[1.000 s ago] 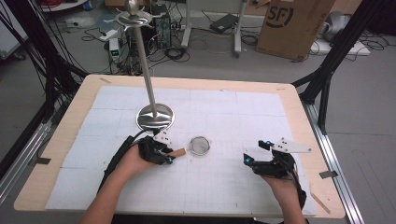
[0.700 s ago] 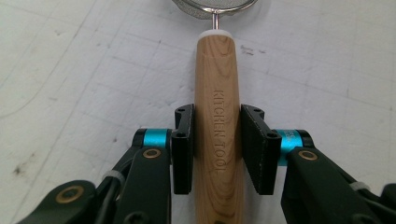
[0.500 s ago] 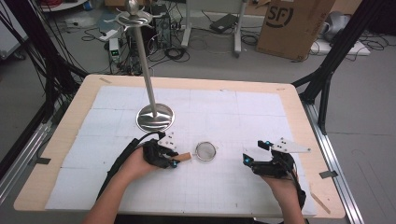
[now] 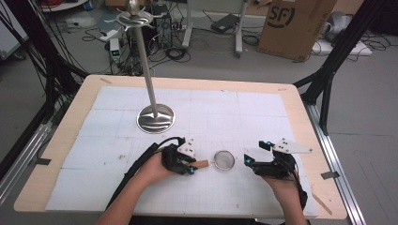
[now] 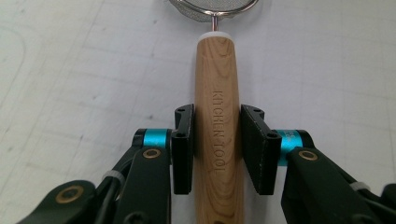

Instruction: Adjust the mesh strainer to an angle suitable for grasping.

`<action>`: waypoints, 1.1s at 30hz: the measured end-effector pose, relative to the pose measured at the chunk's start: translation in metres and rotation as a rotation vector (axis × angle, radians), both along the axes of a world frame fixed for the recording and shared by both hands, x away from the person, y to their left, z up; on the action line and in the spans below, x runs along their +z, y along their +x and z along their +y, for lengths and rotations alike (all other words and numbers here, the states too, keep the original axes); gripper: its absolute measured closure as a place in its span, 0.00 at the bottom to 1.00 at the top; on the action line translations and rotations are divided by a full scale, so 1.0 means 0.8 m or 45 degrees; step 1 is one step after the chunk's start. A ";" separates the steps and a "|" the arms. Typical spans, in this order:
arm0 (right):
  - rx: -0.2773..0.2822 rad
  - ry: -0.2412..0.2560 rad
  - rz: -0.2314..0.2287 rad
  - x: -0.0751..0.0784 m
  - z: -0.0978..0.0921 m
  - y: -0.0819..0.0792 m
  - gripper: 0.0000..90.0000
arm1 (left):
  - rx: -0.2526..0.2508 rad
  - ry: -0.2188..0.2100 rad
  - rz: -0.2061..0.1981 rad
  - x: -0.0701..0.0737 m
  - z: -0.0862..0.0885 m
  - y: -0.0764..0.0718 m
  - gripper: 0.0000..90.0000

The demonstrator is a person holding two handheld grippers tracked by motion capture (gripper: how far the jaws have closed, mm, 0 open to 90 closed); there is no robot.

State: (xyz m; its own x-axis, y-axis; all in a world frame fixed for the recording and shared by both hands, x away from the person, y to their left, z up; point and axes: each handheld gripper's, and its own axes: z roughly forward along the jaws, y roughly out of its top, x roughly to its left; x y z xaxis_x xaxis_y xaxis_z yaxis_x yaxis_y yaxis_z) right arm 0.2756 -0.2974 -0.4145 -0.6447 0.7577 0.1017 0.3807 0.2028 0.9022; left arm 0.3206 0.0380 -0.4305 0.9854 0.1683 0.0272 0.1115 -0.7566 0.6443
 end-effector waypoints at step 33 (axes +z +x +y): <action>0.004 -0.008 0.006 -0.002 0.001 -0.001 0.17 | 0.020 -0.011 -0.049 0.000 -0.027 -0.007 0.60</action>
State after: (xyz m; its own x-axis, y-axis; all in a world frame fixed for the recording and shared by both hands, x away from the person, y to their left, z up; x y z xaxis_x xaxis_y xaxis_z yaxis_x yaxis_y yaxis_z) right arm 0.2749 -0.2970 -0.4159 -0.6466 0.7562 0.1001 0.3844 0.2096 0.8991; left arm 0.3153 0.0166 -0.4305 0.9809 0.1838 0.0633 0.0982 -0.7495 0.6546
